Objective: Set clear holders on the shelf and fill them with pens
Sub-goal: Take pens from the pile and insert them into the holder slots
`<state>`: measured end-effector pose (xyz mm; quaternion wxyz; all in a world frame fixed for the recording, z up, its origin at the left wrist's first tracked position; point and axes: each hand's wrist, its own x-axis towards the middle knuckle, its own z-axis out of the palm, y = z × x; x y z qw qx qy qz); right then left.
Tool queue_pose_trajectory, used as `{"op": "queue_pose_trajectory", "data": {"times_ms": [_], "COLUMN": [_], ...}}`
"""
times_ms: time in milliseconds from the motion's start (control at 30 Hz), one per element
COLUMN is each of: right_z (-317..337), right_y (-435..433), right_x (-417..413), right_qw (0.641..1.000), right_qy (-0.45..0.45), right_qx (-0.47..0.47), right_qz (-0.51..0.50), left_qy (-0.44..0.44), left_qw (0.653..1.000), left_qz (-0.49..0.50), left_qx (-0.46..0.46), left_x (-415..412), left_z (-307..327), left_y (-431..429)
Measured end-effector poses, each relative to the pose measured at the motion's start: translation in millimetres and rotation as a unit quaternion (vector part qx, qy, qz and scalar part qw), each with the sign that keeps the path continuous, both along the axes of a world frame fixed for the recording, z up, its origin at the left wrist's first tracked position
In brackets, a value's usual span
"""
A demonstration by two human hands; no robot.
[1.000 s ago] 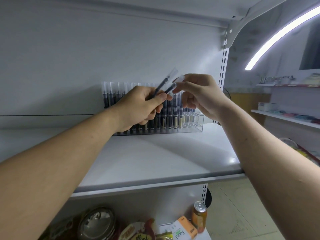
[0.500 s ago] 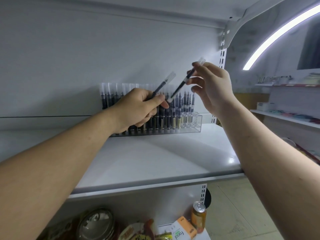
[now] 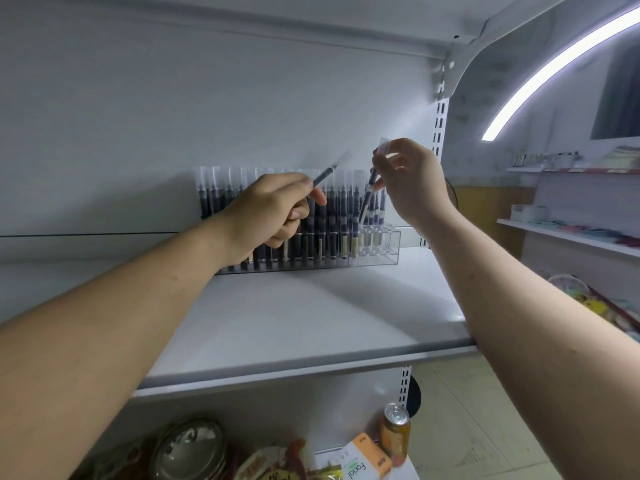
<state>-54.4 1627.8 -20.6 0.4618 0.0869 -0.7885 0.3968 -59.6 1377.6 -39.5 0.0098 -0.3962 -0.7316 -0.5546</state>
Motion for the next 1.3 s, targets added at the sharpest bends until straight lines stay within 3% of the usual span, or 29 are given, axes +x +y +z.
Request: {"op": "queue_pose_trajectory", "data": {"times_ms": [267,600,733,833,900,967,1100,1200,1300], "right_z": [-9,-13,-7,-1,2,3,5,6,7], "right_y": [-5,-7,-3,-2,-4,-9,-20,-22,-20], "right_x": [-5,-6,-1,3,7,14,25,26,26], "right_qw": [0.994,0.986,0.991,0.997,1.000,0.991,0.938,0.904,0.892], "right_qy": [-0.087,-0.151,-0.123,-0.037,0.004,0.004,-0.104,-0.156,-0.142], "right_qx": [0.064,0.064,0.050,0.034,-0.015,-0.069,-0.122,-0.124,-0.122], "right_qz": [-0.006,-0.007,-0.034,-0.057,-0.002,0.117,0.308,0.378,0.413], "left_qy": [0.013,0.068,0.145,0.188,0.218,0.251,0.300,0.314,0.324], "left_qw": [1.000,0.997,0.986,0.978,0.971,0.963,0.946,0.939,0.935], "left_qz": [-0.003,0.033,0.069,0.078,0.085,0.096,0.124,0.140,0.140], "left_qx": [0.000,-0.030,-0.044,-0.051,-0.045,-0.031,-0.004,-0.011,-0.030], "left_x": [0,6,6,5,7,8,9,9,9], "left_z": [1,1,-1,-2,-1,1,4,3,2], "left_y": [1,3,5,5,6,5,5,6,8]}}
